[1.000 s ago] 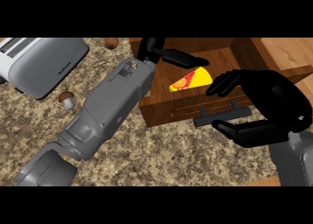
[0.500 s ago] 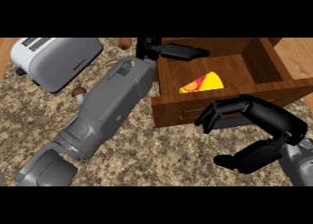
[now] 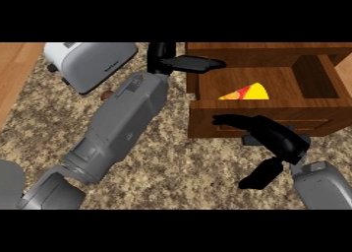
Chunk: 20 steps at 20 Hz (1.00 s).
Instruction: Pick up the cup, place it into the drawer and close the drawer
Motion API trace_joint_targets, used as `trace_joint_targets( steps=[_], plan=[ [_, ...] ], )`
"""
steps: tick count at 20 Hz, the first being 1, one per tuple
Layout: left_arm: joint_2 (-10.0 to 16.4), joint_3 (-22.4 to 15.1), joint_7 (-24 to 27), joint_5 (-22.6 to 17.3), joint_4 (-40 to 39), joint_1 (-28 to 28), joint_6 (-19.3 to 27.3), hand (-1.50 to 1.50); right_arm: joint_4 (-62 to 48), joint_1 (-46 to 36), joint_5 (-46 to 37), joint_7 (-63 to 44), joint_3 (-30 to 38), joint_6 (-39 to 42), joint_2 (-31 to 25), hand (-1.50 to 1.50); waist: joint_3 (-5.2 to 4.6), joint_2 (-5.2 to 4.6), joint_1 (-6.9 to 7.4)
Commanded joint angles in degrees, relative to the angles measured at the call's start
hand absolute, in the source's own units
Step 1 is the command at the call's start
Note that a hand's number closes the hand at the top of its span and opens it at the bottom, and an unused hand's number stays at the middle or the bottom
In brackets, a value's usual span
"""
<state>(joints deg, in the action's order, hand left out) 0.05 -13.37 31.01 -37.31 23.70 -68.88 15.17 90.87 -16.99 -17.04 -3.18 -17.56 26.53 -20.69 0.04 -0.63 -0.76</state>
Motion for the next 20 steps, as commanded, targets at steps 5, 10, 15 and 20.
trace_joint_targets(
  steps=[5, 10, 15, 20],
  plan=[
    [2.0, 0.7, 2.1, 0.0, 4.5, 7.0, -3.6, -1.5, -28.7, -7.7, -12.5, 13.6, -3.5, -7.0, 2.3, 1.5, 0.07, -0.05, 3.63],
    [5.3, 0.6, 1.6, -0.6, 9.5, 12.7, -6.9, -1.5, -44.5, -16.2, -13.2, 18.5, 1.4, -13.0, 4.9, 1.5, 0.14, -0.28, 6.05],
    [6.7, 0.3, -0.9, -1.2, 14.2, 14.9, -8.1, -1.5, -54.5, -23.5, -11.3, 24.9, 7.3, -15.9, 3.5, 1.5, 0.22, -0.37, 7.85],
    [8.5, -0.2, -4.1, -1.5, 16.1, 15.5, -9.9, -1.5, -61.1, -31.1, -9.2, 26.8, 13.0, -19.0, 1.9, 1.5, 0.33, -1.05, 9.6]
  ],
)
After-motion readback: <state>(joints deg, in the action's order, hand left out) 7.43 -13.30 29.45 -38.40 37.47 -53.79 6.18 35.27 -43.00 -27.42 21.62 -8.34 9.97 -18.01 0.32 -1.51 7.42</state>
